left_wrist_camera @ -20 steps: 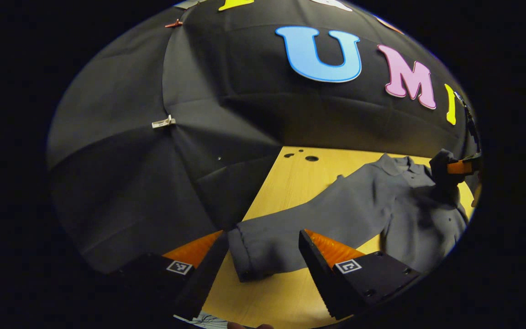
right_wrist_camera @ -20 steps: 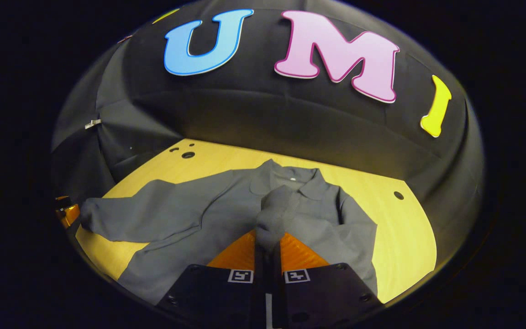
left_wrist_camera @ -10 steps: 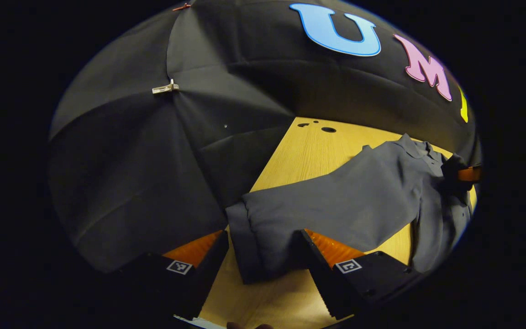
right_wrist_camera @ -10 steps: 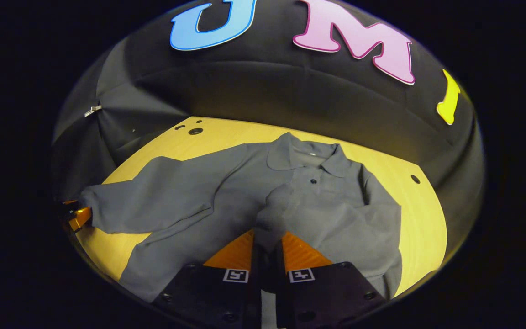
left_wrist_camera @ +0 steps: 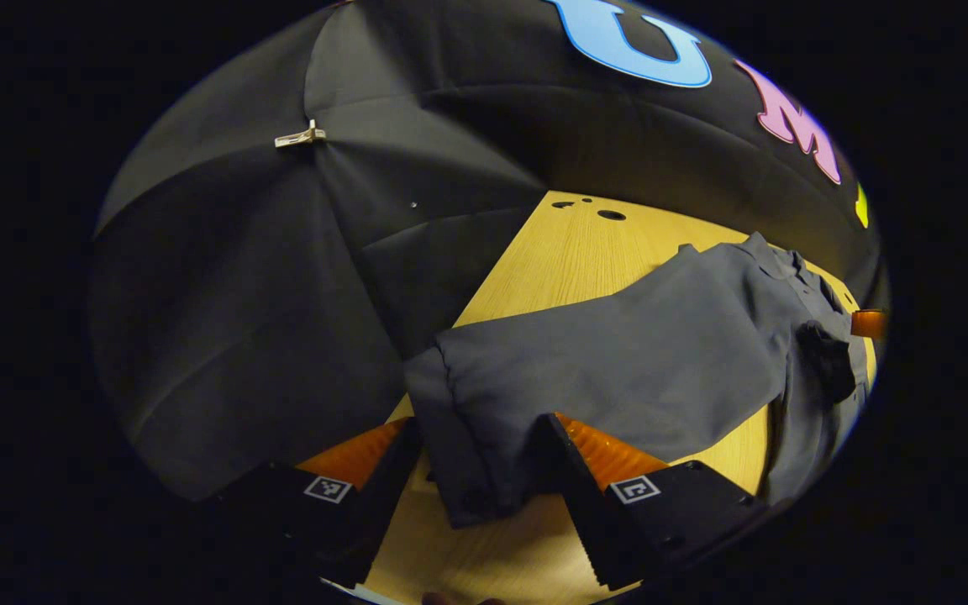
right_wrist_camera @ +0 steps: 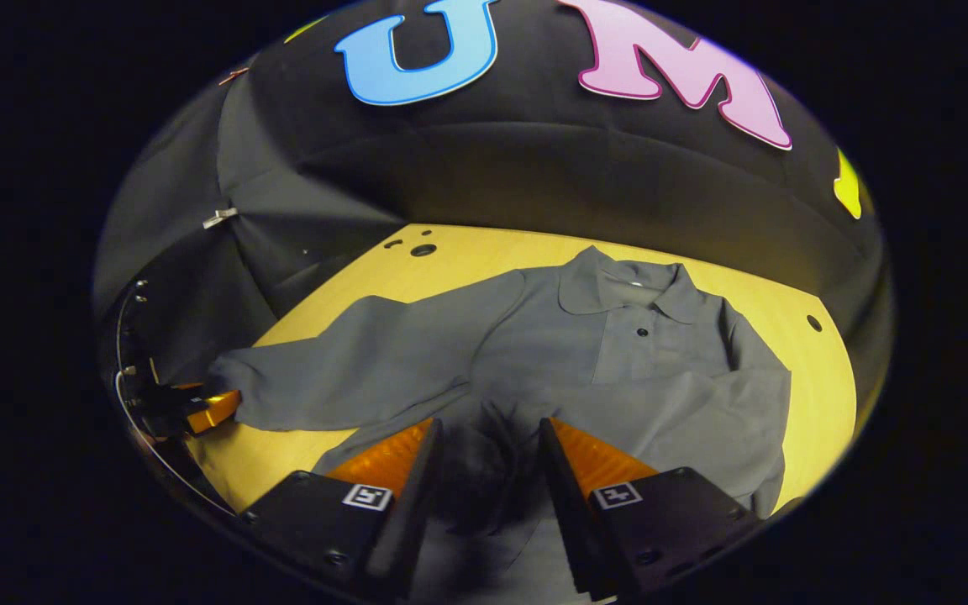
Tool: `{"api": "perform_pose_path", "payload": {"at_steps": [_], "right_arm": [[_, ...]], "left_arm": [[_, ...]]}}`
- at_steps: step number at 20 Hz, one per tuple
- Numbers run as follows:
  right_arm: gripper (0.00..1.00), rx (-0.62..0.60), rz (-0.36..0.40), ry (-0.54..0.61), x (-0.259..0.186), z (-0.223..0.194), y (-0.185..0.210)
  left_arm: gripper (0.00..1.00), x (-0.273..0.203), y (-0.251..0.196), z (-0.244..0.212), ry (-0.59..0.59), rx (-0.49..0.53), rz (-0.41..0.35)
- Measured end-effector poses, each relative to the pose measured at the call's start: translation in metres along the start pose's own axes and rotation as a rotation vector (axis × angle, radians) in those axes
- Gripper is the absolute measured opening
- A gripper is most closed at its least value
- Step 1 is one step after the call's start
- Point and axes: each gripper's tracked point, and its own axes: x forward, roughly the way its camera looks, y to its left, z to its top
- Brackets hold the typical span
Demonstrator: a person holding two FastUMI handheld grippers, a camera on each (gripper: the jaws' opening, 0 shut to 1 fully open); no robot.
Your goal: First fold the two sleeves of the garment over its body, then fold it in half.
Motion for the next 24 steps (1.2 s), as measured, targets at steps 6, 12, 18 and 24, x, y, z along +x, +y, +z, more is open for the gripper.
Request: {"api": "perform_pose_path", "payload": {"at_steps": [6,12,18,24], "right_arm": [[0.75,0.063,-0.048,-0.014,-0.038,-0.015,-0.036],[0.73,0.128,-0.145,-0.064,-0.085,-0.019,-0.1],[0.74,0.134,-0.24,-0.087,-0.123,-0.033,-0.171],[0.74,0.144,-0.288,-0.097,-0.152,-0.052,-0.223]], "left_arm": [[0.33,0.007,-0.023,0.003,0.028,0.098,-0.088],[0.11,-0.023,-0.031,0.033,-0.029,0.007,-0.069],[0.14,-0.086,-0.073,0.102,-0.205,0.048,-0.113],[0.14,-0.137,-0.18,0.149,-0.298,0.093,-0.244]]}}
